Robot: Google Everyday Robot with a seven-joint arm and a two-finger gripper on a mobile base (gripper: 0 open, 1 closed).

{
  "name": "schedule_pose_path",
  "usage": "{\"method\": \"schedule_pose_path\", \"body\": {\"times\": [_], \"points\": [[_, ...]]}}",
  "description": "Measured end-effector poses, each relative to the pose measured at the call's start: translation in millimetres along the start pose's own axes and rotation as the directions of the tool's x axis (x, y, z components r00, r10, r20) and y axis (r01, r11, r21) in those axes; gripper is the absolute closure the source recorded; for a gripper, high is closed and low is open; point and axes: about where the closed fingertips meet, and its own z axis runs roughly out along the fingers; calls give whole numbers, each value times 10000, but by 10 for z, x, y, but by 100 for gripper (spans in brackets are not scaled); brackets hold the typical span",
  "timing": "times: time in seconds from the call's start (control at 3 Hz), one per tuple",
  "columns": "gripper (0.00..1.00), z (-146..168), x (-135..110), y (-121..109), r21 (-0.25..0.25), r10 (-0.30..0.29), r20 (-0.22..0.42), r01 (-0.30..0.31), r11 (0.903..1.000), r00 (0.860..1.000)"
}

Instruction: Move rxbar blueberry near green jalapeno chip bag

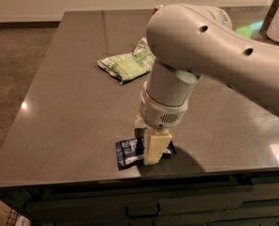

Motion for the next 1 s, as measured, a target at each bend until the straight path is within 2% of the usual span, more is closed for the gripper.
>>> {"method": "schedule_pose_path", "body": {"times": [0.67, 1.0], "points": [[87, -60, 29, -34, 67, 109, 17, -110, 9999, 9999], [100, -163, 91, -155, 419, 498, 115, -502, 9979, 9987]]}}
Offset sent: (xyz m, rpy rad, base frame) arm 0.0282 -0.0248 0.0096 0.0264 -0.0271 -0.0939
